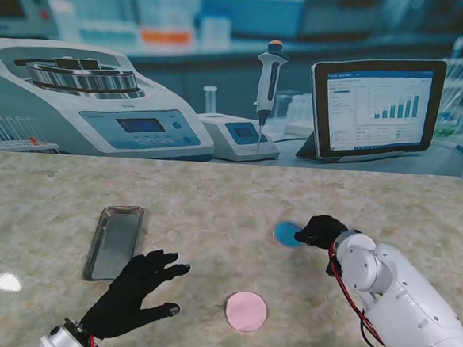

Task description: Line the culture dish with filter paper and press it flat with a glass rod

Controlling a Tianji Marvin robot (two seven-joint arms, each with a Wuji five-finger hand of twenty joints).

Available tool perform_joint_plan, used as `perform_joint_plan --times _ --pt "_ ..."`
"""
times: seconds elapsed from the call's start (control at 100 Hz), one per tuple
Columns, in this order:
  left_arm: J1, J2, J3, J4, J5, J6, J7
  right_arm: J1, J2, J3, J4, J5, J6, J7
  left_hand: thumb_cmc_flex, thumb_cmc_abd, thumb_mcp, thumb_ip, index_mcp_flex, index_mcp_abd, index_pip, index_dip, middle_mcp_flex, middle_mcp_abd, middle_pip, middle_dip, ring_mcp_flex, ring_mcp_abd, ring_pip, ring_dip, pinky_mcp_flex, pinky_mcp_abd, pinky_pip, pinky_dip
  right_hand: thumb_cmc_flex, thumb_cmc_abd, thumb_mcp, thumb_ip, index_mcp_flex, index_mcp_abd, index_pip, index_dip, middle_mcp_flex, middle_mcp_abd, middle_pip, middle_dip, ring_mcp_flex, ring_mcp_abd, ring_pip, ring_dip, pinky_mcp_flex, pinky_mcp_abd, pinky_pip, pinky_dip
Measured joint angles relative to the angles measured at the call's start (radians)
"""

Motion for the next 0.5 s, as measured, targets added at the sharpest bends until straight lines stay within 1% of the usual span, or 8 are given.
perform_joint_plan --times 0.1,0.16,0.25,0.34,0.5 --pt "0.000 0.000 -0.001 -0.001 0.000 0.001 0.000 0.004 -0.003 0.003 0.003 0.004 -0.003 -0.004 0.000 0.000 0.000 0.000 0.000 0.000 0.000 0.000 0.000 0.000 0.000 0.000 0.000 0.000 0.000 0.000 0.000 0.000 0.000 0.000 0.000 0.000 0.000 0.000 0.000 0.001 0.000 0.000 0.000 0.000 0.002 0.000 0.000 0.000 0.000 0.000 0.000 0.000 0.000 0.000" --pt "0.000 0.000 -0.001 -0.001 0.000 0.001 0.000 -0.007 -0.005 0.020 -0.008 0.003 -0.005 -0.003 0.000 0.000 0.000 0.000 0.000 0.000 0.000 0.000 0.000 0.000 0.000 0.000 0.000 0.000 0.000 0.000 0.000 0.000 0.000 0.000 0.000 0.000 0.000 0.000 0.000 0.010 0.000 0.000 0.000 0.000 0.007 0.002 0.000 0.000 0.000 0.000 0.000 0.000 0.000 0.000" --pt "0.000 0.000 0.000 -0.001 -0.001 0.001 0.000 -0.052 -0.006 0.068 -0.068 -0.021 -0.006 0.007 0.000 0.000 0.000 0.000 0.000 0.000 0.000 0.000 0.000 0.000 0.000 0.000 0.000 0.000 0.000 0.000 0.000 0.000 0.000 0.000 0.000 0.000 0.000 0.000 0.000 0.011 0.000 0.000 0.000 0.000 0.007 0.003 0.000 0.000 0.000 0.000 0.000 0.000 0.000 0.000" --pt "0.001 0.000 0.000 -0.001 -0.003 0.000 -0.002 -0.099 0.001 0.096 -0.131 -0.055 -0.013 0.020 0.000 0.000 0.000 0.000 0.000 0.000 0.000 0.000 0.000 0.000 0.000 0.000 0.000 0.000 0.000 0.000 0.000 0.000 0.000 0.000 0.000 0.000 0.000 0.000 0.000 0.011 0.000 0.000 0.000 0.000 0.007 0.003 0.000 -0.001 0.000 0.000 0.000 0.000 0.000 0.000" --pt "0.003 0.000 0.000 0.000 -0.003 -0.003 -0.003 -0.150 0.005 0.124 -0.167 -0.057 -0.022 0.033 0.000 0.000 0.000 0.000 0.000 0.000 0.000 0.000 0.000 0.000 0.000 0.000 0.000 0.000 0.000 0.000 0.000 0.000 0.000 0.000 0.000 0.000 0.000 0.000 0.000 0.012 0.000 0.000 0.000 0.000 0.008 0.003 0.000 -0.001 0.000 0.000 0.000 0.000 0.000 0.000"
